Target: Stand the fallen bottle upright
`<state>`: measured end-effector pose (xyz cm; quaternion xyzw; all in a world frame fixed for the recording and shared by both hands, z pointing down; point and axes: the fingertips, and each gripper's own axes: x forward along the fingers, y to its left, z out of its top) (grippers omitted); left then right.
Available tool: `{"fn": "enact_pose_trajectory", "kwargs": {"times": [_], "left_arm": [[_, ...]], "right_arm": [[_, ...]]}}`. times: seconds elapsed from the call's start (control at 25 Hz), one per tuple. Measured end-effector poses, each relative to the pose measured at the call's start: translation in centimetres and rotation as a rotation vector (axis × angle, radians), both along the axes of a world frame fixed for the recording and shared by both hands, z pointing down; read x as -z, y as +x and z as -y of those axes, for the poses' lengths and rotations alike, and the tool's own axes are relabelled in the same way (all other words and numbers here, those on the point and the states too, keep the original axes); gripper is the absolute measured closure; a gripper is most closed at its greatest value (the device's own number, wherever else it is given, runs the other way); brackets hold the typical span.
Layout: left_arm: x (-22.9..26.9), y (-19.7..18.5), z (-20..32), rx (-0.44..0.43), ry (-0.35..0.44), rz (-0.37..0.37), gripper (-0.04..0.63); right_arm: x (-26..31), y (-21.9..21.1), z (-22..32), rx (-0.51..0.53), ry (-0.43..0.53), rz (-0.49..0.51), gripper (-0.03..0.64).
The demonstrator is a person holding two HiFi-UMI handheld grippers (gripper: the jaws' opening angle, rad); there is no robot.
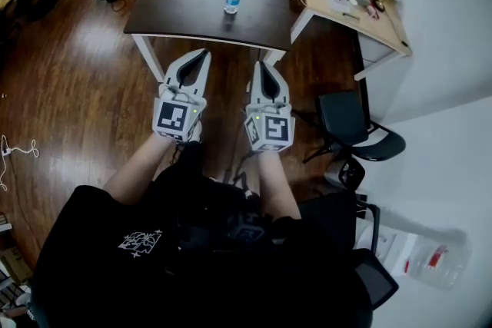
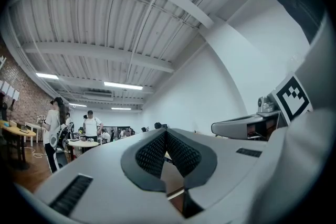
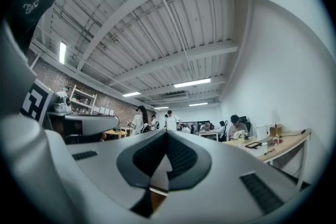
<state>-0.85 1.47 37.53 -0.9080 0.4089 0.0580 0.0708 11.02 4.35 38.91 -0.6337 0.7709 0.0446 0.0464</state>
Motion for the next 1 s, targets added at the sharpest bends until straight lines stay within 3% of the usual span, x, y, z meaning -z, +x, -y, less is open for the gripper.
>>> {"fn": "enact_pose_trajectory", "kwargs": {"times": [0.32, 1.0], "left_arm": [[0.9, -1.9, -5.2, 0.024, 0.010, 0.003, 0.600], [1.7, -4.5, -7.8, -0.028, 0.007, -0.008, 0.599]], "right_arm": [[0.9, -2.6, -5.1, 0.040, 0.000, 0.004, 0.595], [2.5, -6.1, -8.0, 0.006, 0.016, 0.004, 0.597]]}}
